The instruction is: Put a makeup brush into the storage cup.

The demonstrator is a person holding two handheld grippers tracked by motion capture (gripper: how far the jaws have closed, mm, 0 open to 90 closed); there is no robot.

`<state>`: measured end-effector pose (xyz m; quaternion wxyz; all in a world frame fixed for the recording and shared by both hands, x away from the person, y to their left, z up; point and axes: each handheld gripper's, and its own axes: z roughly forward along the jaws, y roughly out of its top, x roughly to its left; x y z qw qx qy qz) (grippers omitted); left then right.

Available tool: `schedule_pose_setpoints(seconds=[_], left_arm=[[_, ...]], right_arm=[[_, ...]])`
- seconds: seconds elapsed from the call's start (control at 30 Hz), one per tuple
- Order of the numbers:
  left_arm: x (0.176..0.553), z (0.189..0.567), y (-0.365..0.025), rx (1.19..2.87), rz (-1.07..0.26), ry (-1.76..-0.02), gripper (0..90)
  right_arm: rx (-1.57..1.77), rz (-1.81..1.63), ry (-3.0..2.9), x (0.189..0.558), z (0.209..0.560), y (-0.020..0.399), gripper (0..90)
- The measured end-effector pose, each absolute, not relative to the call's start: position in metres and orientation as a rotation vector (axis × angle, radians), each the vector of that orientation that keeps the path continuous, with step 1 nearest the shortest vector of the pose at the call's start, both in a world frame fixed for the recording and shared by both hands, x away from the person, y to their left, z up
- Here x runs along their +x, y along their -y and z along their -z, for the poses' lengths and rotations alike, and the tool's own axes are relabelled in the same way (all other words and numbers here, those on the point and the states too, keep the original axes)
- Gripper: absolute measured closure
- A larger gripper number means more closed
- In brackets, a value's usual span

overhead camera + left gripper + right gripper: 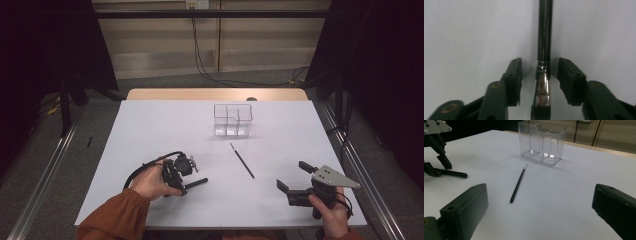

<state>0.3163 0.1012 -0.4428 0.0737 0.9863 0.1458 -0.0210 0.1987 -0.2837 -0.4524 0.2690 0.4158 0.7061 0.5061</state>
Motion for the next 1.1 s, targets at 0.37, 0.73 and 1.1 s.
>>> schedule_pose_setpoints(seconds=[0.37,0.73,1.1], left_arm=[[0.318,0.444,-0.1,2.957,0.066,-0.469,72.8],[0.32,0.442,-0.099,2.977,0.094,-0.458,77.6],[0.324,0.439,-0.112,2.883,0.117,-0.542,78.0]], right_arm=[[1.126,-1.364,-1.912,0.199,0.453,0.283,0.0],[1.128,-1.359,-1.927,0.2,0.454,0.283,0.0],[1.129,-1.358,-1.926,0.2,0.454,0.283,0.0]])
